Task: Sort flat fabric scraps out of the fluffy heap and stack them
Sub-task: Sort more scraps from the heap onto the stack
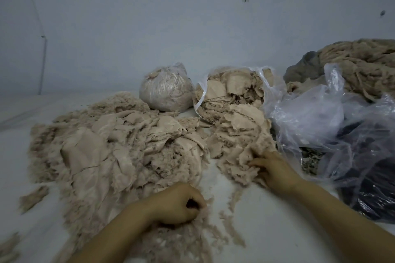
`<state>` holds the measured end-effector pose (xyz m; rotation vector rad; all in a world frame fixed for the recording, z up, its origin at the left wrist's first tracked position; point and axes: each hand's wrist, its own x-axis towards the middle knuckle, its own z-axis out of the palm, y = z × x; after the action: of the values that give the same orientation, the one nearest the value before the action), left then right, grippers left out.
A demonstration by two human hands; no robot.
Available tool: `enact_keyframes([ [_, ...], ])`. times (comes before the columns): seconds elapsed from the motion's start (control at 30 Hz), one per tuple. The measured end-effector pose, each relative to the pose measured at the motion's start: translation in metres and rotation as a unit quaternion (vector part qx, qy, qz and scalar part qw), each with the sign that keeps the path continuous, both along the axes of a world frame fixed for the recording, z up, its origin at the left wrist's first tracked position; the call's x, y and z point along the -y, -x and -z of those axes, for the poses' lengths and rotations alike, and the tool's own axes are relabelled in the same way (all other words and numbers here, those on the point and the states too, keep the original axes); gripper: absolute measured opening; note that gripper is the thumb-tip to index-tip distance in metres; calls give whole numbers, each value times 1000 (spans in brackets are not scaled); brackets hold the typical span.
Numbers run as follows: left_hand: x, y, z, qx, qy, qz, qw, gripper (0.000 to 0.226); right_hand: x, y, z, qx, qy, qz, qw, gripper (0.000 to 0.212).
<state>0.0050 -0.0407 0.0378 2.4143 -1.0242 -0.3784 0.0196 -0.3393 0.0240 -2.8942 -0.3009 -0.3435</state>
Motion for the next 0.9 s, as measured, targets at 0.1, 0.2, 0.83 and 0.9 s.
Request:
enact_keyframes([
  [0.1, -5, 1, -3, -16, 14, -6, 1000, 17, -11, 8, -3, 14, -11, -18, 1000, 39],
  [0.2, -4, 2, 0, -10, 55, -19, 998, 17, -29, 26, -3, 20, -36, -112, 993, 38],
  [0.83, -47, -9, 9, 86, 116, -229, 963, 52, -116, 64, 1, -41, -265, -127, 955, 24],
  [0.9, -43, -8, 9, 81, 153, -243, 954, 26, -132, 58, 2, -27, -260, -109, 959, 22],
])
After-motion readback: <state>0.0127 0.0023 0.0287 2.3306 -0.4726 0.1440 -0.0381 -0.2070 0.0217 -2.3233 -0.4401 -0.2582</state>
